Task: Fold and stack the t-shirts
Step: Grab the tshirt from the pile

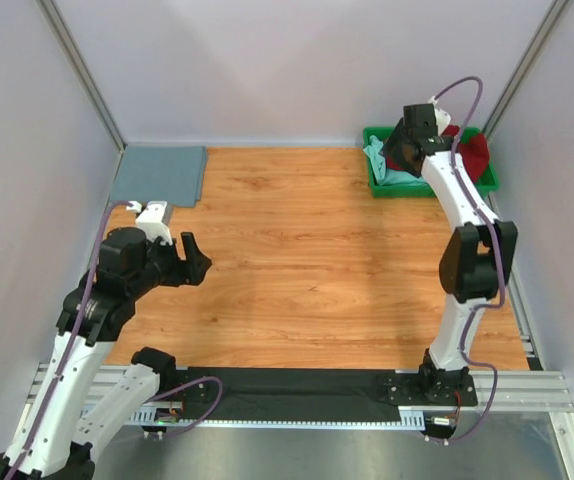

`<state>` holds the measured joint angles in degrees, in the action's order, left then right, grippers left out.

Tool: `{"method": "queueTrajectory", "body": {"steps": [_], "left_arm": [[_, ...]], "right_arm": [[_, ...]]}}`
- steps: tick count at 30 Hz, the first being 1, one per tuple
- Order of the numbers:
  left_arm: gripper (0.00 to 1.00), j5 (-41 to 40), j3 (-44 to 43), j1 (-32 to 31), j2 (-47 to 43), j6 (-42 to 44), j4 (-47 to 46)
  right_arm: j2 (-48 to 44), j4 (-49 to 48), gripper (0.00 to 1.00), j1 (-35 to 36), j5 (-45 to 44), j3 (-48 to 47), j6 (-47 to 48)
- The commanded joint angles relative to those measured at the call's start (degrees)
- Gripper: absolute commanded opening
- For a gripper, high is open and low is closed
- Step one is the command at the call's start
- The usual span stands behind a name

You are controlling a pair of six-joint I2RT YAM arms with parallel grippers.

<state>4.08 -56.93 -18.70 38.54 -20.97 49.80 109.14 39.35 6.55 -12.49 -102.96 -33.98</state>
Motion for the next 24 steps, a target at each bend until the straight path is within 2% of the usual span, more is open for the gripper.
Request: {"method": "queueTrajectory", "body": {"steps": [1, 4, 7, 12, 19, 20, 24], "left_arm": [[0.78, 2.51, -1.52, 0.15, 3.9, 8.48, -1.64], [0.77, 2.35, -2.92, 0.24, 7.06, 11.2, 0.02], [0.79, -1.34, -3.63, 0.42, 8.83, 13.14, 1.08], [0.81, -2.05, -4.33, 0.51, 10.5, 14.55, 0.47], [0.85, -2.14, -2.75, 0.51, 11.47, 13.68, -0.06], [0.85, -2.84, -2.75, 0.51, 11.55, 13.76, 0.03], [0.86, -2.76, -2.93, 1.12, 11.73, 13.33, 0.47]], "right_arm": [[11.13, -3.04, 0.66, -1.1, -4.38, -12.33, 2.95], [18.46, -8.76, 0.62, -1.01, -7.63, -18.67, 4.96], [24.7, -10.0, 0.48, -1.45, -10.44, -24.65, 4.01], [29.71, -14.74, 0.47, -1.8, -14.84, -25.97, 4.09], [35.35, -14.83, 0.46, -2.94, -18.88, -30.11, 4.18], [35.87, -15.09, 0.41, -3.03, -19.41, -30.54, 4.36], [38.86, -14.83, 0.34, -3.73, -19.24, -33.27, 3.48]]}}
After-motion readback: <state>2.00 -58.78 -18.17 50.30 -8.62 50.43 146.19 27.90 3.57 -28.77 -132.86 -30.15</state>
